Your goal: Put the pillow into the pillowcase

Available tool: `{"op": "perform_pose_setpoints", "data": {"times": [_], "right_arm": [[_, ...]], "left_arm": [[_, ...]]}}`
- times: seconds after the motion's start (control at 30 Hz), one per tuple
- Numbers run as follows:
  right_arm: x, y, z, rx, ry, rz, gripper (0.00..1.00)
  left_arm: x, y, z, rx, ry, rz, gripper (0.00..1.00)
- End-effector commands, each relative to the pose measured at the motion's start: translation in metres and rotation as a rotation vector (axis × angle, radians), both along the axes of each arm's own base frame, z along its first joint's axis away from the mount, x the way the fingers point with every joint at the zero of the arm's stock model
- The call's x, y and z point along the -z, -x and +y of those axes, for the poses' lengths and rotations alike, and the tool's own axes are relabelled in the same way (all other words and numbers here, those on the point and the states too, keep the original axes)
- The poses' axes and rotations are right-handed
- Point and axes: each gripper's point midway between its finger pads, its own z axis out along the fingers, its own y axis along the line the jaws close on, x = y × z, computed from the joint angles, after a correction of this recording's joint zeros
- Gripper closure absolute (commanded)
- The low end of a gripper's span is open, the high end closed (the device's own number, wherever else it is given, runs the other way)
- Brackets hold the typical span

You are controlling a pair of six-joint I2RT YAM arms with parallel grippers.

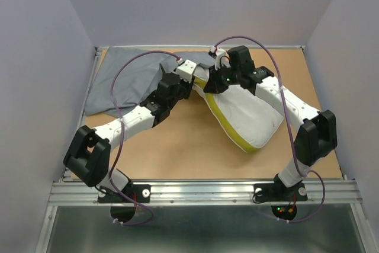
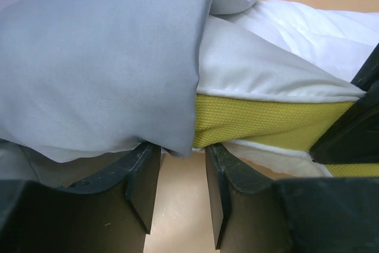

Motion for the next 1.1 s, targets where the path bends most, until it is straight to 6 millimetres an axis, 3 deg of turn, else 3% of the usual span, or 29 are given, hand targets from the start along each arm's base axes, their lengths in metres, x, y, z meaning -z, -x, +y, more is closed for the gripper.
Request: {"op": "perform_pose_setpoints", "data": {"times": [0.0, 0.1, 0.17, 0.3, 0.47, 0.57, 0.67, 0.7, 0.83, 0.9, 1.07], "right_arm": [[-0.063, -0.003, 0.009, -0.043, -0.11, -0.105, 0.99], [-0.063, -0.009, 0.007, -0.032, -0.109, -0.104, 1.0], [-0.063, -0.013, 0.008, -0.025, -0.113, -0.099, 0.99], [-0.062, -0.019, 0.011, -0.018, -0.119, -0.087, 0.99], [-0.06, -0.021, 0.015, -0.021, -0.134, -0.061, 0.99], [-0.064, -0.022, 0.019, -0.021, -0.155, -0.043, 0.99], [-0.069, -0.029, 0.026, -0.005, -0.191, -0.009, 0.99], [-0.071, -0.034, 0.03, -0.001, -0.201, -0.006, 1.0], [-0.07, -0.046, 0.036, 0.038, -0.231, 0.038, 1.0], [-0.07, -0.053, 0.034, 0.075, -0.257, 0.061, 0.99], [-0.045, -0.067, 0.011, 0.165, -0.276, 0.129, 0.99]], "left_arm": [[-0.033, -0.005, 0.02, 0.015, -0.017, -0.097, 0.61], [-0.039, 0.01, 0.016, 0.104, -0.039, -0.115, 0.65], [-0.037, 0.025, 0.005, 0.221, -0.063, -0.116, 0.73], [-0.042, 0.034, -0.006, 0.31, -0.067, -0.126, 1.0], [-0.053, 0.041, -0.023, 0.397, -0.076, -0.167, 1.0], [-0.06, 0.057, -0.047, 0.499, -0.064, -0.186, 1.0], [-0.069, 0.081, -0.081, 0.633, -0.034, -0.169, 1.0], [-0.081, 0.099, -0.1, 0.723, 0.0, -0.173, 1.0], [-0.083, 0.141, -0.132, 0.925, 0.028, -0.114, 1.0], [-0.082, 0.159, -0.133, 0.973, 0.043, -0.089, 1.0], [-0.041, 0.188, -0.104, 0.978, 0.024, 0.005, 1.0]]}}
